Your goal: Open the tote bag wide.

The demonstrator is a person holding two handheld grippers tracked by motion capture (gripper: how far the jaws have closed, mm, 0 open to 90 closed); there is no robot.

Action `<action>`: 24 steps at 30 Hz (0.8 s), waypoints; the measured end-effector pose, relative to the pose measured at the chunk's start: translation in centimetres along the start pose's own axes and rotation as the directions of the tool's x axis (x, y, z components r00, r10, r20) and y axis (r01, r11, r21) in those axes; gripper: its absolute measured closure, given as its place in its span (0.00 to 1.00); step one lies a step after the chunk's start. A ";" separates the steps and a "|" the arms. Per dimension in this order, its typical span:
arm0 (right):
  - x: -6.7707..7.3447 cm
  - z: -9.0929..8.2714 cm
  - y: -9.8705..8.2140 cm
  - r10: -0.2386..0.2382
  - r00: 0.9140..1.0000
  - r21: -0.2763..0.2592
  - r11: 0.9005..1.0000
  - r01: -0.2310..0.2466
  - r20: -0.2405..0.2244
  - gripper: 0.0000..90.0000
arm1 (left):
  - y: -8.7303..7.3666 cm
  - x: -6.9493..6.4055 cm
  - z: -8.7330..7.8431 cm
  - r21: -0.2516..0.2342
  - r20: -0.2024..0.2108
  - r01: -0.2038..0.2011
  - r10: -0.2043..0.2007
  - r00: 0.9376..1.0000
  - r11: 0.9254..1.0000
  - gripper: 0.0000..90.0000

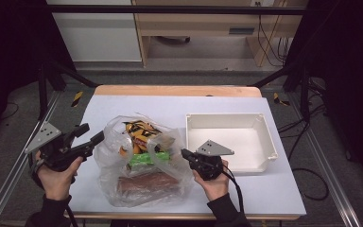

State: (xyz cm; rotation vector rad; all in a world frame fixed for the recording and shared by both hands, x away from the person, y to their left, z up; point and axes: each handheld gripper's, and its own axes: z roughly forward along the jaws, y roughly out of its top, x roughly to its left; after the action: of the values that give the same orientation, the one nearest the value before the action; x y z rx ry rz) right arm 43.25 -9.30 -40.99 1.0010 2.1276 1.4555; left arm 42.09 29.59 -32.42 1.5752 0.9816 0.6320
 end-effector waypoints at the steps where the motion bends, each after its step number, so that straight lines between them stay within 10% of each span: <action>1: 0.0 0.0 0.0 0.000 1.000 -0.001 1.000 0.000 -0.001 1.00 | 0.4 0.0 0.5 0.004 0.000 0.000 0.000 1.000 1.000 0.38; 7: 0.1 -0.1 0.2 -0.005 1.000 -0.004 1.000 0.005 -0.004 1.00 | 0.8 0.4 3.3 0.077 0.009 0.009 -0.010 1.000 0.997 0.47; 24: 0.0 0.3 0.0 -0.005 1.000 0.007 1.000 0.004 0.009 1.00 | -4.4 2.1 5.5 0.262 -0.001 0.018 -0.018 1.000 0.965 0.99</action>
State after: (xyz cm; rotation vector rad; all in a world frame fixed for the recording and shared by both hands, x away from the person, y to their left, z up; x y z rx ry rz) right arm 43.47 -9.15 -41.15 1.0029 2.1291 1.4394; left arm 46.53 28.70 -38.18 1.7951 1.1125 0.5030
